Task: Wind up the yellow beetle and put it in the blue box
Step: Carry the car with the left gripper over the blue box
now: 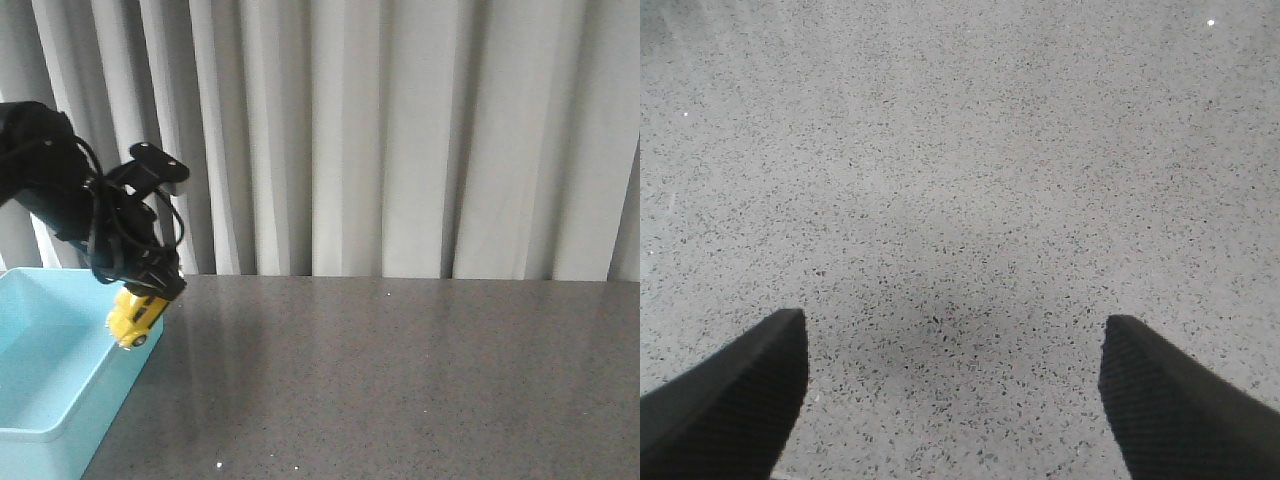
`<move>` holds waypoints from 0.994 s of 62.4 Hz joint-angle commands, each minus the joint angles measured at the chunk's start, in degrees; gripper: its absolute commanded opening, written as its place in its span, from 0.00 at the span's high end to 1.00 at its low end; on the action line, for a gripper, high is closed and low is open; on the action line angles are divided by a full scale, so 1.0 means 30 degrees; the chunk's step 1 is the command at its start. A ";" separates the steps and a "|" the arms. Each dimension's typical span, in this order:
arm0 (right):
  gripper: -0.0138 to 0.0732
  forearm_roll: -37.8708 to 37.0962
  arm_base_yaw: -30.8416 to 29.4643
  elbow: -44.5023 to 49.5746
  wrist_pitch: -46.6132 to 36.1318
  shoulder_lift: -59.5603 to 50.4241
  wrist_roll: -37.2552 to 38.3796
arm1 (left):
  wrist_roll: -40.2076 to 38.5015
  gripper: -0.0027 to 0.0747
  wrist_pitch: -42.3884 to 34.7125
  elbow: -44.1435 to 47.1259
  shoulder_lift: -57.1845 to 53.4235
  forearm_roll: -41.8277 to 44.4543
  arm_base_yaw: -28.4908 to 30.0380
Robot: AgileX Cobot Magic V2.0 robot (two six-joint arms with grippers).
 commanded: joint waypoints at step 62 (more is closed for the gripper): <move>0.18 -0.0132 -0.0070 -0.0469 -0.1130 -0.0018 -0.0089 | -0.3894 0.59 -0.2076 -0.0499 0.4407 -0.0370 0.6422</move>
